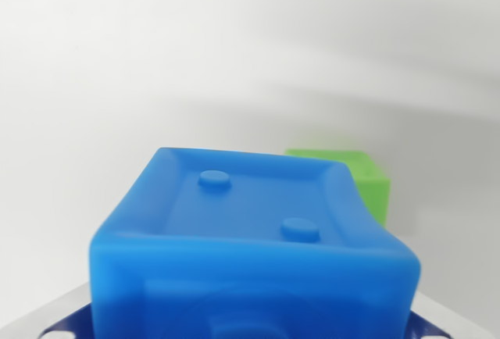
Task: Stack cube
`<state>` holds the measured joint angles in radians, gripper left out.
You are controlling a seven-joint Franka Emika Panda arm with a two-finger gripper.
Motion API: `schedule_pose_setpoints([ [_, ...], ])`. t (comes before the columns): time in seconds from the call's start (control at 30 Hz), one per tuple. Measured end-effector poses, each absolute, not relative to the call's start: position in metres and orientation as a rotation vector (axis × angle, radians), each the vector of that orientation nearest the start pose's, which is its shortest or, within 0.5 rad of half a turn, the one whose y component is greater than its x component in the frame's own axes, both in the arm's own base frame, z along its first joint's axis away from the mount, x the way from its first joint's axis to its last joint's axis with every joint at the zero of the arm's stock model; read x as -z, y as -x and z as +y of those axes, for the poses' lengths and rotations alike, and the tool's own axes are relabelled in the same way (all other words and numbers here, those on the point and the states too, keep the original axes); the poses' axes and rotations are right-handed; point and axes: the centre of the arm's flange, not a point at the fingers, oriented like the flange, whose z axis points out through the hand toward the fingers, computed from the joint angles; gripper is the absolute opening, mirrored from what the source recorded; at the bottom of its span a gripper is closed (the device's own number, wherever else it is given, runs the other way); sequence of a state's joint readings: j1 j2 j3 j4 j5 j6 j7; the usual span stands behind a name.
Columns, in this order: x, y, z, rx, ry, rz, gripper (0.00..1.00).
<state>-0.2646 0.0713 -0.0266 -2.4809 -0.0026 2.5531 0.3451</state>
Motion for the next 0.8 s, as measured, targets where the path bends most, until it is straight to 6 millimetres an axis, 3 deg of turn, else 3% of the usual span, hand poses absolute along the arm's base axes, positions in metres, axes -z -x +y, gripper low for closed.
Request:
schedule_pose_setpoints([
  [0.8,-0.27,-0.433,-0.177,0.001,2.968,1.039,0.0],
])
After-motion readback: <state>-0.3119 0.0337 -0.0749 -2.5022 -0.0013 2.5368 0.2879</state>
